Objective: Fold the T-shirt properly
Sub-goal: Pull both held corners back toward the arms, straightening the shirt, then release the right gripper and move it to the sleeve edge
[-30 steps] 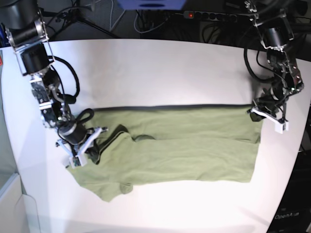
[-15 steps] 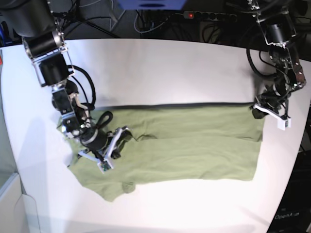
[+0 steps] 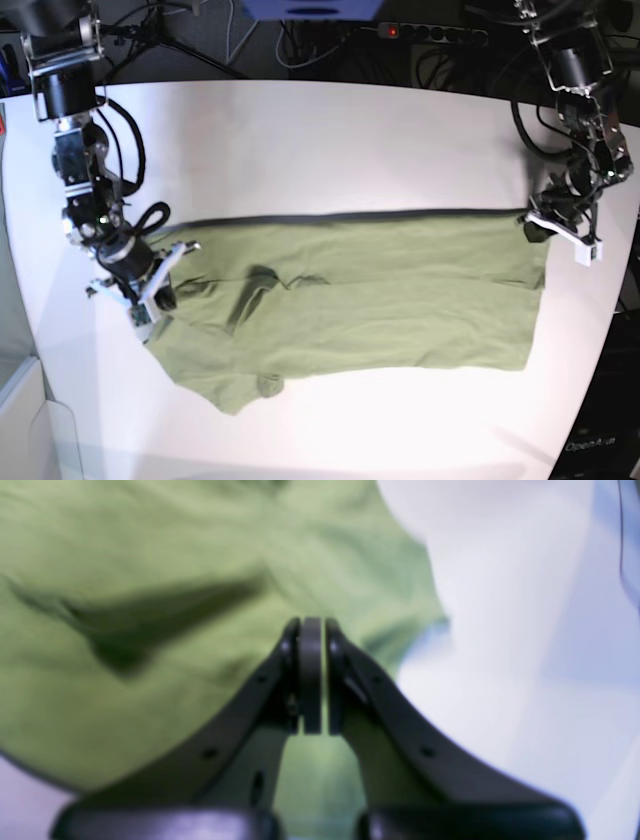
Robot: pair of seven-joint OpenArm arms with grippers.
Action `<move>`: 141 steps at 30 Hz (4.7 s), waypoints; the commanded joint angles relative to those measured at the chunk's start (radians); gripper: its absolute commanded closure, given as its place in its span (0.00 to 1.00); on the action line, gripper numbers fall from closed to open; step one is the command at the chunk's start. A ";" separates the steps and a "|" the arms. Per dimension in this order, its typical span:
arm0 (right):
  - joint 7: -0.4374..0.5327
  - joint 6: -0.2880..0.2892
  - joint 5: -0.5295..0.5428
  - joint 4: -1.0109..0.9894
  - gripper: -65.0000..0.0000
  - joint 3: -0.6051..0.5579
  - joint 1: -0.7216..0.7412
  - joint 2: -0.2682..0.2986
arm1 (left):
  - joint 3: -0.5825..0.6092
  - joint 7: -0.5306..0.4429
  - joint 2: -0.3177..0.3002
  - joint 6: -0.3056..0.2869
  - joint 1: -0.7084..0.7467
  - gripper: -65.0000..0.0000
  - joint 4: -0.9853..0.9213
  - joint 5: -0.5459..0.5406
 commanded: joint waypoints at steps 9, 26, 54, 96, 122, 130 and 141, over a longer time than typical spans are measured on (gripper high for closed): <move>0.141 -0.003 0.004 -0.185 1.00 0.021 -0.023 0.012 | -0.001 0.032 -0.018 0.014 0.001 0.96 0.005 0.033; 0.137 -0.006 0.004 -0.026 1.00 0.097 -0.319 0.013 | 0.023 0.041 -0.079 0.013 0.053 0.96 0.006 0.033; 0.349 -0.006 0.005 -0.003 1.00 0.149 -0.772 -0.019 | 0.160 0.033 -0.128 0.013 0.512 0.96 0.145 0.033; 0.347 -0.003 0.004 0.263 1.00 0.281 -0.751 0.045 | 0.028 0.032 -0.108 -0.024 0.579 0.96 0.169 0.023; 0.341 -0.002 0.004 0.267 0.99 0.281 -0.706 0.065 | -0.067 0.039 -0.033 -0.178 0.464 0.95 0.169 0.022; 0.339 -0.002 0.002 0.267 0.99 0.281 -0.692 0.065 | -0.069 0.039 0.018 -0.178 0.495 0.91 0.324 0.030; 0.339 -0.002 0.002 0.267 0.99 0.282 -0.668 0.065 | -0.195 0.039 0.091 -0.178 0.541 0.24 0.477 0.031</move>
